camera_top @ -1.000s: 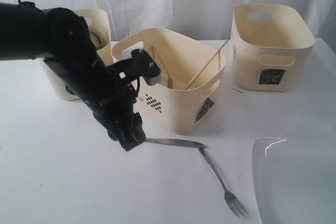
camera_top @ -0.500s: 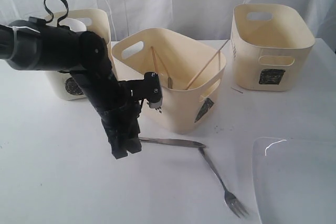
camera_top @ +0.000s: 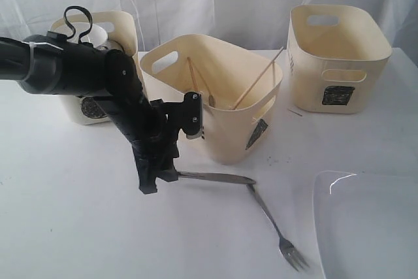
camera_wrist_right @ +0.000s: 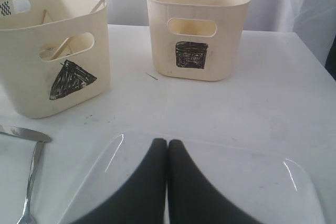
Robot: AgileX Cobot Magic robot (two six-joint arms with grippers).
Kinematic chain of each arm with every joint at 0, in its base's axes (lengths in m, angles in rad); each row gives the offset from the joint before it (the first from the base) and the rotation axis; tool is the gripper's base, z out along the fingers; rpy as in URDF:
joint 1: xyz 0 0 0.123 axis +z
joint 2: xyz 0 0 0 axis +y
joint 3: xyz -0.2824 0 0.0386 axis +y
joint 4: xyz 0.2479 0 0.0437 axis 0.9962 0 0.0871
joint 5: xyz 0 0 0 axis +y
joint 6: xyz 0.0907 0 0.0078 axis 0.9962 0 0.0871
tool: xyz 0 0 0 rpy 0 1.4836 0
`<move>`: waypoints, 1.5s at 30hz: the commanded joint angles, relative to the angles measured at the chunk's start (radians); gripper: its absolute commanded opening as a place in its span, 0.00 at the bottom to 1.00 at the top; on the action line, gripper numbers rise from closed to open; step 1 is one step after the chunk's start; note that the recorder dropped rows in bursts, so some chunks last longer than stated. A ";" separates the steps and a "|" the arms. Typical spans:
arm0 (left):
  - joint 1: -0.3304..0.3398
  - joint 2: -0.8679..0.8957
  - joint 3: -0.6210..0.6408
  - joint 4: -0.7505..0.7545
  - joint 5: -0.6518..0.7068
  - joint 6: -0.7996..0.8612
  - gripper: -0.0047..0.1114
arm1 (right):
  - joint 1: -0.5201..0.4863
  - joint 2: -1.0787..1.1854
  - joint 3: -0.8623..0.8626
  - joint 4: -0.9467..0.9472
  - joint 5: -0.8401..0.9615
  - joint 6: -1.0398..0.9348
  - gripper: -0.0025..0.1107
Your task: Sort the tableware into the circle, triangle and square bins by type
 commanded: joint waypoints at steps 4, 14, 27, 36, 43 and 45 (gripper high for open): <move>0.005 0.018 -0.001 -0.012 0.055 -0.001 0.49 | 0.007 -0.006 0.005 0.002 -0.014 -0.003 0.02; 0.005 0.036 -0.001 -0.016 0.061 0.003 0.49 | 0.007 -0.006 0.005 0.002 -0.014 -0.003 0.02; 0.003 0.067 -0.001 -0.026 0.168 -0.021 0.34 | 0.007 -0.006 0.005 0.002 -0.014 -0.003 0.02; -0.020 0.067 -0.001 -0.052 0.368 -0.153 0.34 | 0.007 -0.006 0.005 0.002 -0.014 -0.003 0.02; -0.047 0.045 0.001 -0.065 0.447 -0.286 0.34 | 0.007 -0.006 0.005 0.002 -0.014 -0.003 0.02; -0.051 0.032 0.000 -0.063 0.449 -0.301 0.34 | 0.007 -0.006 0.005 0.002 -0.014 -0.003 0.02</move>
